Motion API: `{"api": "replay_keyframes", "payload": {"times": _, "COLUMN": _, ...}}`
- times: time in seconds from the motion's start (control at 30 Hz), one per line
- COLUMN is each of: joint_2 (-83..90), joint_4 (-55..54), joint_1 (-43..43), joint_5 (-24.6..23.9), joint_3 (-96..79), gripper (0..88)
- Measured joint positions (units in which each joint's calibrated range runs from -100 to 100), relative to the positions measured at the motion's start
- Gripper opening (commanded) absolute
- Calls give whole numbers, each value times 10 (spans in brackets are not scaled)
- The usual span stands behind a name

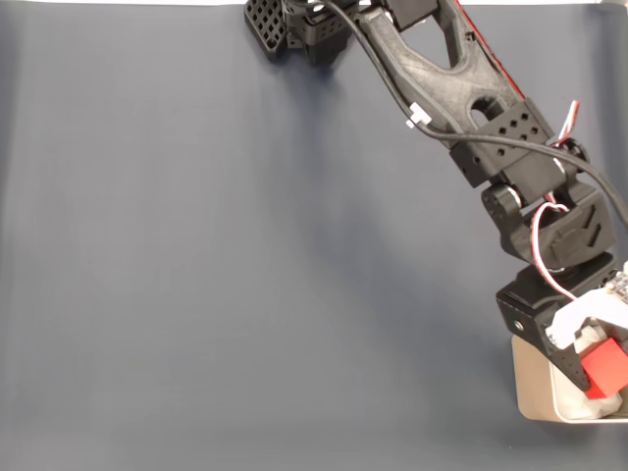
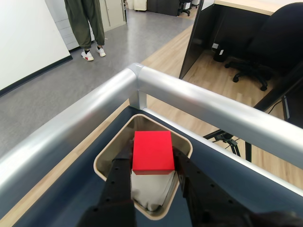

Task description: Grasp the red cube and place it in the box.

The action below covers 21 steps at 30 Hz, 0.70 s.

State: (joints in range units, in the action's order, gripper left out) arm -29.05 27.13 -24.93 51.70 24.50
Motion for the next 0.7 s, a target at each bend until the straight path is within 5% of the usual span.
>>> {"api": "replay_keyframes", "payload": {"times": 0.37, "joint_2": -1, "joint_4": 0, "joint_1": 0, "joint_5": 4, "joint_3": 2, "gripper": 25}}
{"api": "replay_keyframes", "payload": {"times": 0.5, "joint_2": -1, "joint_4": 0, "joint_1": 0, "joint_5": 5, "joint_3": 2, "gripper": 164}}
{"api": "replay_keyframes", "payload": {"times": 0.53, "joint_2": -1, "joint_4": 3, "joint_1": 0, "joint_5": 5, "joint_3": 2, "gripper": 356}}
{"api": "replay_keyframes", "payload": {"times": 0.7, "joint_2": -1, "joint_4": 3, "joint_1": 0, "joint_5": 8, "joint_3": 2, "gripper": 407}}
